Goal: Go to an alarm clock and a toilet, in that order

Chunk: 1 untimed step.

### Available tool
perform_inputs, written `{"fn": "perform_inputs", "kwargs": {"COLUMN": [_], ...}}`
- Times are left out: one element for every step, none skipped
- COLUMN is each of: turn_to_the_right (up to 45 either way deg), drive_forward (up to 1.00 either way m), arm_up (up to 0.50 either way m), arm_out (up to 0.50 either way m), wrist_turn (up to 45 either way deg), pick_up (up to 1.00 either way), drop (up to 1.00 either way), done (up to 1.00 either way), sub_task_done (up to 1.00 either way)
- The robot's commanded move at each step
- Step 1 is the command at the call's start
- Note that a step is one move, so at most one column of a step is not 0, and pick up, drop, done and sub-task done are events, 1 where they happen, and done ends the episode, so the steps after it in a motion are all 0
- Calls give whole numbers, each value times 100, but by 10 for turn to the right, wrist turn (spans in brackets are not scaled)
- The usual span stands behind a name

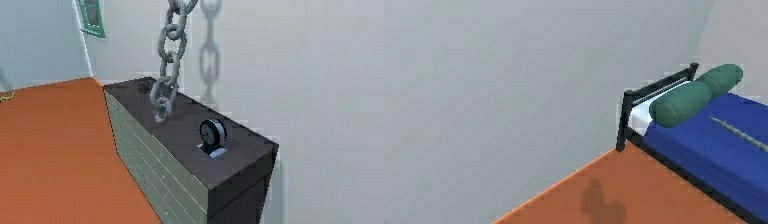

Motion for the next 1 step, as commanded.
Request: {"fn": "perform_inputs", "kwargs": {"turn_to_the_right": [0], "drive_forward": [0], "arm_up": [0], "arm_out": [0], "wrist_turn": [0], "pick_up": [0], "drop": [0], "done": [0], "sub_task_done": [100]}}
